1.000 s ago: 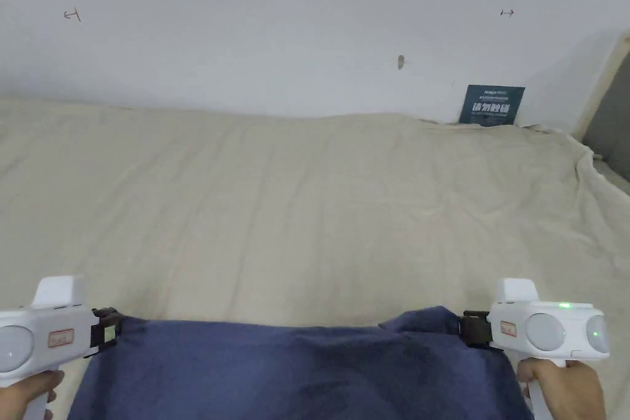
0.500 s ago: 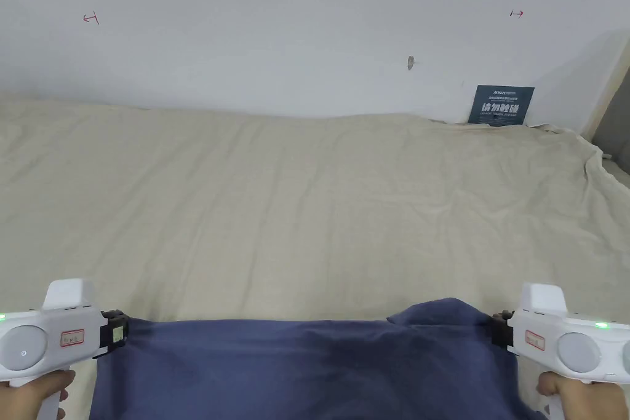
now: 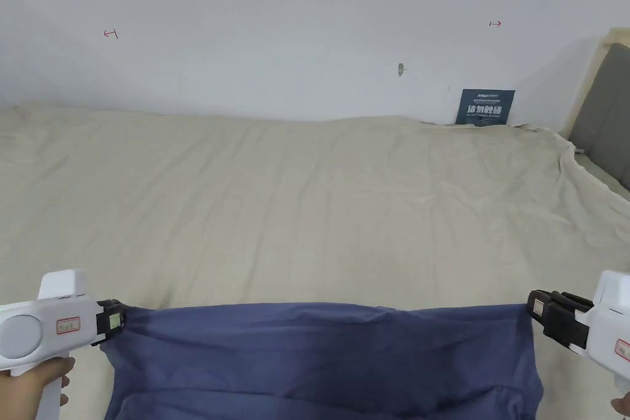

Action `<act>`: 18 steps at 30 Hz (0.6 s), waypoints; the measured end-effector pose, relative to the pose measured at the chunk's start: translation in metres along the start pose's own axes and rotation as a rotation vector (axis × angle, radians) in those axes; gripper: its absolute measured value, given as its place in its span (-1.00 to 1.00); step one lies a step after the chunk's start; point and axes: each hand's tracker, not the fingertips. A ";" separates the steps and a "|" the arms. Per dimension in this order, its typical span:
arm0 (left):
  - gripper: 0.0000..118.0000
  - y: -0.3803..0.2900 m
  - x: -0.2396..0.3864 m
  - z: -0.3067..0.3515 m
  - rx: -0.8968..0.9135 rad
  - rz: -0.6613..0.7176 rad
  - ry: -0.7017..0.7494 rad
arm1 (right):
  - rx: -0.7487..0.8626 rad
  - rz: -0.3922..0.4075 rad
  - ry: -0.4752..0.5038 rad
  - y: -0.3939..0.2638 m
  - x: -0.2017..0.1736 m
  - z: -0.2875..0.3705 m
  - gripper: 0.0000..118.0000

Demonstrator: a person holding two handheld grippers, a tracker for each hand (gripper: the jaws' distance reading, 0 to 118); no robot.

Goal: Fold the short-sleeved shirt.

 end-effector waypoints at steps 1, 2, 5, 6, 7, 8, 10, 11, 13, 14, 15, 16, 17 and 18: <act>-0.98 -0.005 -0.001 0.007 0.005 0.001 0.000 | 0.015 -0.011 0.007 -0.006 0.000 0.011 -1.00; -0.98 -0.011 -0.002 0.013 0.007 0.002 -0.002 | 0.020 -0.018 0.015 -0.012 0.000 0.021 -1.00; -0.98 -0.028 -0.005 0.029 0.003 0.003 -0.004 | 0.028 -0.027 0.014 -0.032 0.000 0.047 -1.00; -0.98 -0.033 -0.007 0.033 -0.001 0.001 -0.003 | 0.028 -0.033 0.015 -0.038 0.000 0.054 -1.00; -0.98 -0.039 -0.008 0.037 -0.006 -0.001 0.000 | 0.027 -0.037 0.011 -0.045 0.001 0.062 -1.00; -0.98 -0.046 -0.011 0.040 -0.012 -0.001 0.004 | 0.026 -0.043 0.004 -0.053 0.002 0.069 -1.00; -0.98 -0.058 -0.017 0.043 -0.032 0.008 0.009 | 0.014 -0.058 -0.010 -0.067 0.005 0.078 -1.00; -0.98 -0.065 -0.019 0.043 -0.040 0.010 0.008 | 0.003 -0.066 -0.018 -0.075 0.007 0.082 -1.00; -0.98 -0.077 -0.022 0.044 -0.063 0.011 0.013 | -0.020 -0.088 -0.034 -0.090 0.011 0.087 -1.00; -0.98 -0.085 -0.024 0.043 -0.073 0.011 0.013 | -0.035 -0.098 -0.040 -0.098 0.014 0.088 -1.00; -0.98 -0.090 -0.025 0.040 -0.083 0.012 0.016 | -0.044 -0.105 -0.057 -0.104 0.015 0.088 -1.00; -0.98 -0.097 -0.027 0.038 -0.096 0.008 0.024 | -0.056 -0.104 -0.080 -0.112 0.017 0.089 -1.00; -0.98 -0.105 -0.028 0.035 -0.108 0.008 0.028 | -0.071 -0.101 -0.107 -0.119 0.020 0.088 -1.00; -0.98 -0.110 -0.029 0.033 -0.119 0.009 0.028 | -0.078 -0.118 -0.114 -0.125 0.023 0.088 -1.00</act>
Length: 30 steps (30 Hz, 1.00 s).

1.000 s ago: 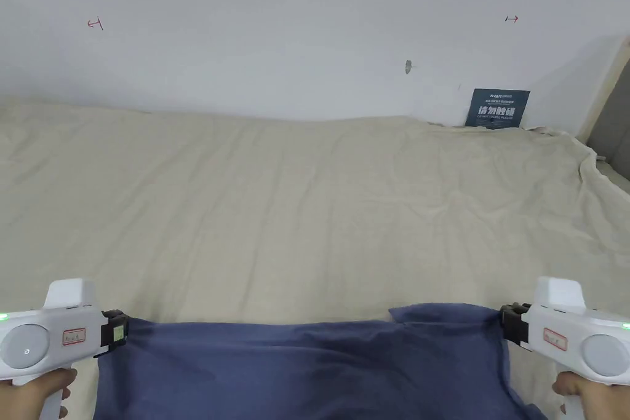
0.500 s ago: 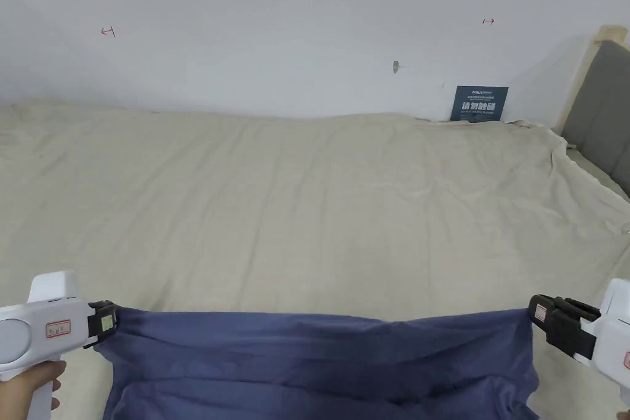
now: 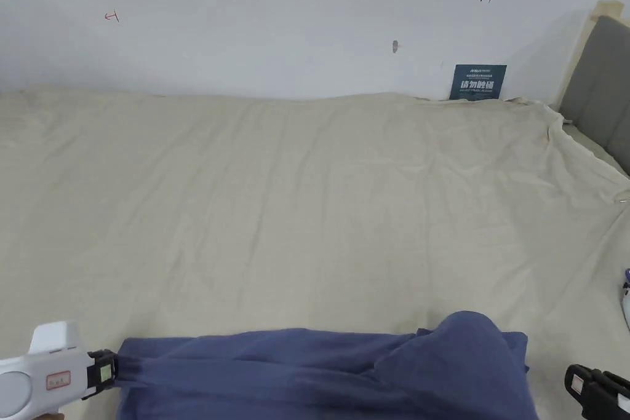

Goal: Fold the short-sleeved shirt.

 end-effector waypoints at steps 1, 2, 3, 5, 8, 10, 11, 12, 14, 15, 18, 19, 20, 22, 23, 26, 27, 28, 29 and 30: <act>-0.98 -0.006 -0.005 -0.013 -0.013 -0.004 0.005 | -0.008 -0.016 -0.004 -0.006 0.004 -0.002 -1.00; -0.98 -0.012 -0.006 -0.017 -0.023 -0.010 0.016 | -0.018 -0.033 -0.010 -0.012 0.007 -0.005 -1.00; -0.98 -0.016 -0.007 -0.021 -0.030 -0.016 0.018 | -0.033 -0.035 -0.015 -0.016 0.009 -0.008 -1.00; -0.98 -0.023 -0.005 -0.024 -0.049 -0.018 0.016 | -0.062 -0.030 -0.036 -0.024 0.011 -0.017 -1.00; -0.98 -0.029 -0.009 -0.030 -0.059 -0.007 0.020 | -0.093 -0.053 -0.048 -0.035 0.011 -0.029 -1.00; -0.98 -0.032 -0.015 -0.044 -0.064 0.003 0.026 | -0.112 -0.056 -0.059 -0.041 0.010 -0.038 -1.00; -0.98 -0.033 -0.017 -0.047 -0.069 0.008 0.028 | -0.123 -0.063 -0.063 -0.045 0.008 -0.041 -1.00; -0.98 -0.034 -0.018 -0.049 -0.076 0.015 0.030 | -0.129 -0.070 -0.060 -0.047 0.008 -0.043 -1.00; -0.97 -0.038 -0.017 -0.052 -0.088 0.023 0.037 | -0.136 -0.069 -0.068 -0.050 0.005 -0.046 -1.00; -0.97 -0.038 -0.017 -0.054 -0.092 0.025 0.039 | -0.137 -0.069 -0.067 -0.050 0.004 -0.046 -1.00; -0.85 -0.036 -0.013 -0.052 -0.086 0.018 0.048 | -0.121 -0.075 -0.058 -0.044 -0.002 -0.041 -1.00; -0.71 -0.033 -0.013 -0.051 -0.088 0.025 0.043 | -0.103 -0.071 -0.051 -0.040 -0.004 -0.038 -1.00; -0.38 -0.030 -0.013 -0.049 -0.087 0.041 0.049 | -0.085 -0.060 -0.047 -0.035 -0.008 -0.034 -1.00; 0.36 -0.022 -0.009 -0.037 -0.058 0.065 0.035 | -0.025 -0.022 -0.025 -0.019 -0.022 -0.022 -1.00; 0.73 -0.019 -0.007 -0.030 -0.012 0.071 0.023 | 0.001 -0.006 -0.016 -0.011 -0.032 -0.015 -1.00; 0.88 -0.003 0.007 0.001 0.117 0.032 0.029 | 0.107 0.049 0.004 0.016 -0.055 0.003 -1.00; 0.88 0.005 0.012 0.011 0.151 0.011 0.026 | 0.146 0.064 0.009 0.026 -0.058 0.008 -1.00; 0.88 0.011 0.017 0.019 0.181 -0.007 0.028 | 0.181 0.075 0.010 0.034 -0.065 0.013 -1.00; 0.88 0.016 0.024 0.031 0.217 -0.023 0.035 | 0.219 0.088 0.012 0.041 -0.073 0.019 -1.00; 0.88 0.022 0.031 0.042 0.262 -0.043 0.036 | 0.257 0.101 0.015 0.049 -0.081 0.024 -1.00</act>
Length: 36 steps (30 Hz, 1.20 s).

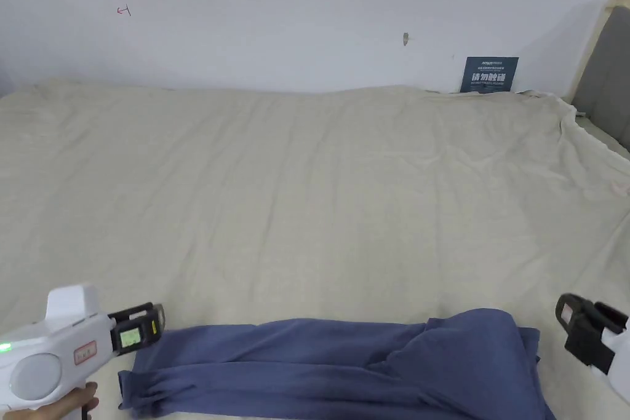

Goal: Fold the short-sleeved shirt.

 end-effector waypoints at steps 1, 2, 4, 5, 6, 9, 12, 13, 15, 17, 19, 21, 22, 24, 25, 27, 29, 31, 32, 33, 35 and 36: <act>0.87 0.007 0.005 0.009 0.052 -0.017 0.002 | 0.034 0.013 -0.003 0.008 -0.006 0.002 -1.00; 0.87 0.011 0.010 0.016 0.097 -0.029 0.007 | 0.061 0.025 0.000 0.013 -0.012 0.004 -1.00; 0.86 0.020 0.022 0.034 0.182 -0.055 0.023 | 0.112 0.061 -0.015 0.022 -0.025 0.008 -1.00; 0.83 0.022 0.027 0.040 0.222 -0.067 0.027 | 0.137 0.078 -0.031 0.025 -0.029 0.009 -1.00; 0.78 0.022 0.032 0.046 0.274 -0.091 0.038 | 0.163 0.097 -0.046 0.026 -0.035 0.009 -0.99; 0.24 0.018 0.044 0.058 0.368 -0.141 0.048 | 0.180 0.110 -0.052 0.029 -0.051 0.013 -0.93; -0.71 0.015 0.046 0.064 0.381 -0.126 -0.013 | 0.197 0.124 -0.066 0.024 -0.057 0.012 -0.25; -0.91 0.013 0.047 0.066 0.384 -0.119 -0.026 | 0.198 0.137 -0.075 0.022 -0.057 0.010 -0.13; -1.00 0.009 0.050 0.068 0.400 -0.109 -0.024 | 0.200 0.155 -0.089 0.017 -0.062 0.009 -0.12; -1.00 0.006 0.052 0.069 0.412 -0.104 -0.016 | 0.196 0.165 -0.100 0.013 -0.061 0.005 -0.12; -1.00 0.006 0.052 0.068 0.407 -0.090 -0.029 | 0.195 0.161 -0.100 0.010 -0.061 0.005 -0.06; -1.00 0.003 0.051 0.069 0.410 -0.087 -0.033 | 0.196 0.157 -0.098 0.009 -0.059 0.003 0.05; -1.00 0.003 0.051 0.068 0.409 -0.087 -0.032 | 0.196 0.156 -0.097 0.009 -0.059 0.004 0.05; -1.00 0.003 0.050 0.067 0.404 -0.083 -0.036 | 0.201 0.153 -0.091 0.009 -0.059 0.005 0.05; -1.00 0.003 0.049 0.068 0.401 -0.080 -0.039 | 0.201 0.149 -0.087 0.009 -0.058 0.004 0.04; -1.00 0.004 0.049 0.067 0.401 -0.077 -0.038 | 0.216 0.144 -0.081 0.009 -0.057 0.006 -0.06; -1.00 0.003 0.048 0.067 0.401 -0.075 -0.039 | 0.221 0.139 -0.074 0.010 -0.056 0.007 -0.25; -1.00 0.004 0.048 0.066 0.403 -0.077 -0.039 | 0.227 0.137 -0.076 0.011 -0.056 0.007 -0.25; -1.00 0.004 0.048 0.066 0.404 -0.077 -0.039 | 0.232 0.139 -0.077 0.011 -0.056 0.007 -0.25; -1.00 0.004 0.048 0.067 0.405 -0.078 -0.042 | 0.232 0.139 -0.074 0.011 -0.053 0.006 -0.27; -1.00 0.004 0.048 0.067 0.405 -0.076 -0.046 | 0.254 0.136 -0.070 0.011 -0.052 0.007 -0.80; -1.00 0.004 0.048 0.067 0.409 -0.076 -0.046 | 0.264 0.135 -0.086 0.011 -0.053 0.008 -1.00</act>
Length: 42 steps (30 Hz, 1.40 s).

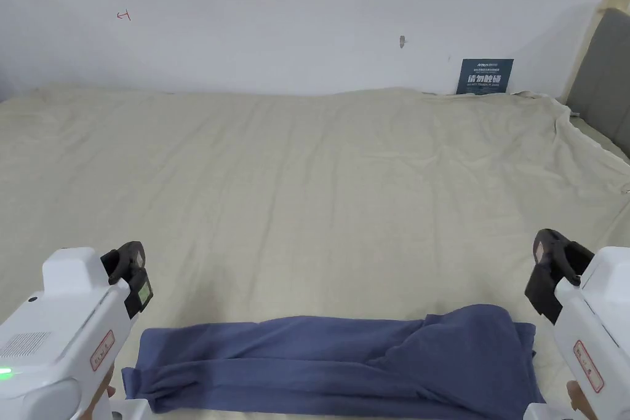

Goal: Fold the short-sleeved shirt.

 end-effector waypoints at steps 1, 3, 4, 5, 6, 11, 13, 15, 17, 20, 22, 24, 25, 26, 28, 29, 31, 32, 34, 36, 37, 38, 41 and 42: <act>-1.00 0.000 0.000 0.000 0.001 -0.001 0.000 | 0.003 -0.001 0.019 0.006 -0.006 0.005 -1.00; -1.00 0.000 0.000 0.000 0.002 0.001 0.000 | 0.005 -0.008 0.024 0.007 -0.007 0.005 -1.00; -1.00 0.001 0.000 0.000 0.005 0.003 -0.001 | 0.009 -0.003 0.022 0.008 -0.008 0.006 -1.00; -1.00 0.001 0.000 0.000 0.004 0.005 -0.003 | 0.006 0.003 0.024 0.010 -0.009 0.007 -1.00; -1.00 0.001 0.000 0.000 0.004 0.006 -0.004 | 0.008 0.005 0.023 0.010 -0.010 0.007 -1.00; -1.00 0.000 -0.001 -0.002 -0.008 0.004 -0.008 | 0.003 0.000 0.031 0.011 -0.009 0.006 -1.00; -1.00 -0.001 -0.005 -0.007 -0.038 0.015 -0.019 | -0.002 -0.003 0.035 0.012 -0.010 0.006 -1.00; -1.00 -0.002 -0.013 -0.014 -0.106 0.040 -0.059 | -0.006 0.001 0.034 0.012 -0.010 0.005 -1.00; -1.00 -0.005 -0.023 -0.025 -0.180 0.084 -0.089 | -0.009 0.001 0.034 0.013 -0.013 0.007 -1.00; -1.00 -0.015 -0.045 -0.045 -0.315 0.192 -0.158 | -0.017 0.001 0.033 0.014 -0.014 0.007 -1.00; -1.00 -0.024 -0.062 -0.059 -0.386 0.265 -0.191 | -0.024 0.002 0.030 0.016 -0.017 0.007 -1.00; -0.92 -0.035 -0.077 -0.070 -0.440 0.305 -0.198 | -0.030 -0.006 0.029 0.017 -0.017 0.007 -1.00; -0.80 -0.041 -0.086 -0.077 -0.483 0.328 -0.220 | -0.033 -0.009 0.026 0.016 -0.018 0.005 -1.00; -0.74 -0.046 -0.095 -0.086 -0.532 0.354 -0.233 | -0.035 -0.009 0.022 0.016 -0.018 0.004 -1.00; -0.49 -0.063 -0.113 -0.105 -0.645 0.418 -0.216 | -0.044 -0.002 0.011 0.014 -0.020 0.002 -1.00; 0.02 -0.071 -0.119 -0.113 -0.691 0.440 -0.206 | -0.049 -0.003 0.009 0.013 -0.021 0.000 -1.00; 0.50 -0.089 -0.131 -0.127 -0.768 0.468 -0.178 | -0.064 -0.011 0.001 0.010 -0.022 -0.003 -1.00; 0.53 -0.096 -0.135 -0.130 -0.777 0.477 -0.169 | -0.071 -0.015 -0.001 0.009 -0.023 -0.005 -1.00; 0.53 -0.108 -0.142 -0.135 -0.776 0.475 -0.186 | -0.085 -0.011 -0.011 0.001 -0.019 -0.012 -1.00; 0.52 -0.117 -0.141 -0.135 -0.784 0.473 -0.189 | -0.097 -0.004 -0.019 -0.002 -0.019 -0.015 -1.00; 0.50 -0.121 -0.143 -0.137 -0.791 0.469 -0.194 | -0.102 -0.006 -0.021 -0.006 -0.017 -0.019 -1.00; 0.42 -0.125 -0.144 -0.139 -0.801 0.472 -0.206 | -0.106 -0.006 -0.023 -0.007 -0.016 -0.020 -1.00; 0.22 -0.130 -0.139 -0.137 -0.819 0.469 -0.257 | -0.120 0.002 -0.035 -0.012 -0.014 -0.025 -1.00; 0.22 -0.130 -0.136 -0.136 -0.804 0.450 -0.267 | -0.124 0.004 -0.036 -0.013 -0.013 -0.027 -1.00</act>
